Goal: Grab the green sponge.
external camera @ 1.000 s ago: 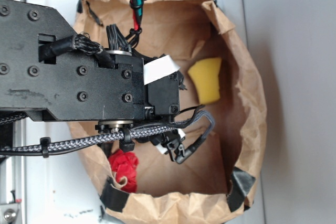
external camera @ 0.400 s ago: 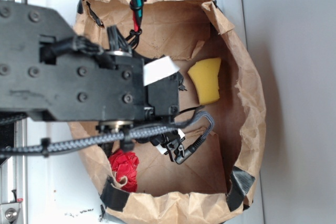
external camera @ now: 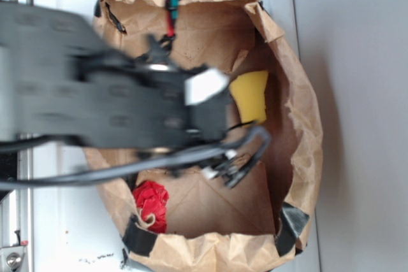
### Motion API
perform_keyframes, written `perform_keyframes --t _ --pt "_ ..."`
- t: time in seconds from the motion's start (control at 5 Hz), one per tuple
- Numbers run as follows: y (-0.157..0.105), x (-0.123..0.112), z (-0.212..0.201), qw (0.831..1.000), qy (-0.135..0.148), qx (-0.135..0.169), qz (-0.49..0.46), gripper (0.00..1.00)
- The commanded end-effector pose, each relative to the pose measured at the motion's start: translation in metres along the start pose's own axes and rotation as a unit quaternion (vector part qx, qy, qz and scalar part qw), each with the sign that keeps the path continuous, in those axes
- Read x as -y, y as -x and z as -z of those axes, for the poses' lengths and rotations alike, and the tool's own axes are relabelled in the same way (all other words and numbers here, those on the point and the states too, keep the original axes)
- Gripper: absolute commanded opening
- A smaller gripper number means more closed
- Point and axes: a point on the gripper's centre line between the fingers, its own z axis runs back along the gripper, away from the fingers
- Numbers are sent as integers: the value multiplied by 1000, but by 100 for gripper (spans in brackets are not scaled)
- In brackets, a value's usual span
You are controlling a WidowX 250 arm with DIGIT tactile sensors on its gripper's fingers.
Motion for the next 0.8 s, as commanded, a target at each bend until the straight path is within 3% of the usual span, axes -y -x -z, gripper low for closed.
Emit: perform_keyframes --t 0.0,0.2,0.6 --pt "-26 2 7 997 33 58 -39 100" --pt "-26 -5 5 995 57 69 -47 100" --pt "-35 -4 10 992 59 76 -83 100"
